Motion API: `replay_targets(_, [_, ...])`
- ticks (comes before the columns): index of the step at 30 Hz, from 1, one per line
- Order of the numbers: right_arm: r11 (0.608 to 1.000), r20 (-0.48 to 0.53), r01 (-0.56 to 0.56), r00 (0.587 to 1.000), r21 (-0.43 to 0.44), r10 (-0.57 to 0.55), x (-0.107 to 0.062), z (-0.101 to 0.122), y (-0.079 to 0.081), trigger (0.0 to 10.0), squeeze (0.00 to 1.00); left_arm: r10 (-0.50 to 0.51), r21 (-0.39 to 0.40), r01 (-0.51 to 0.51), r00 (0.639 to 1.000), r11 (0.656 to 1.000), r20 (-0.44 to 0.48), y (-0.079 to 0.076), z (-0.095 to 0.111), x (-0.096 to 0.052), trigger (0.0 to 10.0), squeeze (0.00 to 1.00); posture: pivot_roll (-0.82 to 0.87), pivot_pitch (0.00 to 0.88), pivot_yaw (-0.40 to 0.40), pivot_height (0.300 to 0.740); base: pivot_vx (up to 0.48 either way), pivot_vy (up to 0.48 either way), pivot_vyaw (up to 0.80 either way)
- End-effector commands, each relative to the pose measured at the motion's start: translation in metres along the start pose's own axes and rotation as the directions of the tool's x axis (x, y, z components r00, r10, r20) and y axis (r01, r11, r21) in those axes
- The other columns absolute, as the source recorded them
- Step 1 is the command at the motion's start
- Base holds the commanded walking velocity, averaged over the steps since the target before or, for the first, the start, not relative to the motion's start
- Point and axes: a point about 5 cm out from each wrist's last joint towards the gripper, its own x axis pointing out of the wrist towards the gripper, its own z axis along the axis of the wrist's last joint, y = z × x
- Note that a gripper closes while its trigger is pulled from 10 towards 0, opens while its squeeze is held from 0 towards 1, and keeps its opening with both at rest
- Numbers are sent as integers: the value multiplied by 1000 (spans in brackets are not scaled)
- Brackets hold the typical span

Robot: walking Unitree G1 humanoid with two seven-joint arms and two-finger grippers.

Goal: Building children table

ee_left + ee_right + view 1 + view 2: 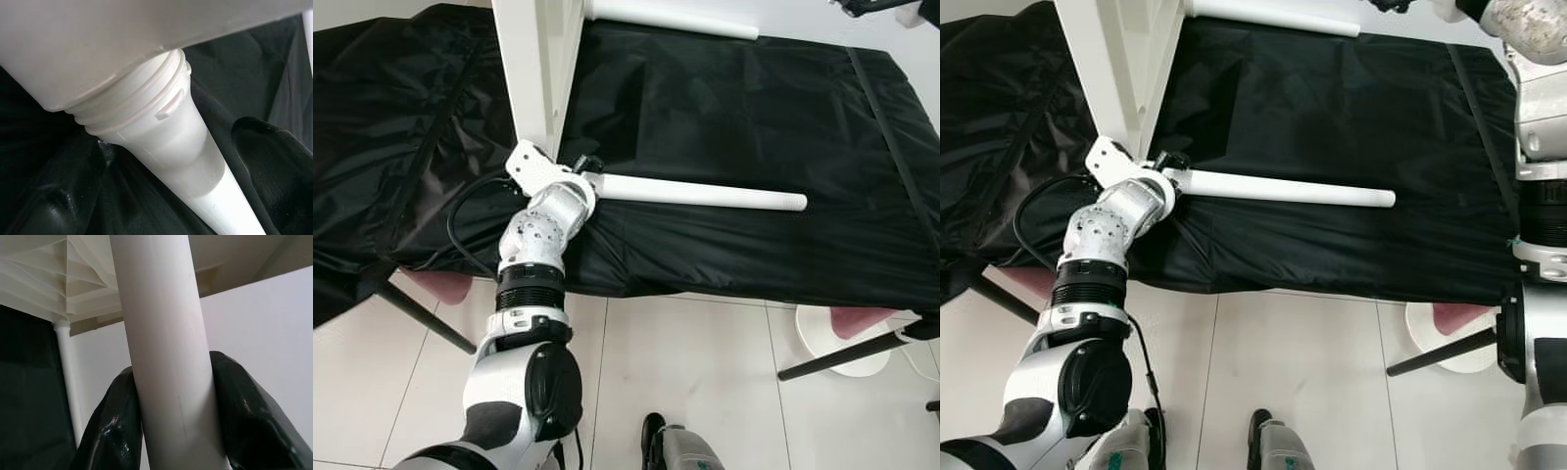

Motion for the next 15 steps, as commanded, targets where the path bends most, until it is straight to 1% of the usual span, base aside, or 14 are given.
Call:
replay_targets(1, [977,23,213,977,11,-213,-18,4,-47,0,0,-95,-92,89,993,992,-69,-23,-45,-6,10000,0,0,231,18,740,0,0,0])
replay_targets(3, [971,5,238,971,-9,-238,-23,2,-54,0,0,-125,-80,119,990,990,-66,-31,-45,-7,10000,0,-9,233,29,740,0,0,0])
replay_targets(4, [969,-5,247,969,-11,-247,-26,0,-58,0,0,-152,-86,147,986,985,-64,-37,-45,-9,10000,0,-10,233,31,740,0,0,0])
replay_targets(5, [969,-5,247,969,-11,-247,-26,0,-58,0,0,-152,-86,147,986,985,-64,-37,-45,-9,10000,0,-10,233,31,740,0,0,0])
replay_targets(6, [964,-18,265,964,-16,-265,-30,-2,-62,0,0,-177,-89,171,982,981,-59,-42,-45,-10,10000,0,-11,233,35,740,0,0,0])
replay_targets(12, [959,-31,283,958,-29,-284,-34,-4,-66,0,0,-182,-89,177,982,980,-52,-44,-45,-11,10000,0,-13,234,37,740,0,0,0])
replay_targets(15, [955,-48,296,954,-27,-297,-38,-6,-69,0,0,-212,-100,207,976,973,-40,-47,-46,-14,10000,0,-13,235,39,740,0,0,0])
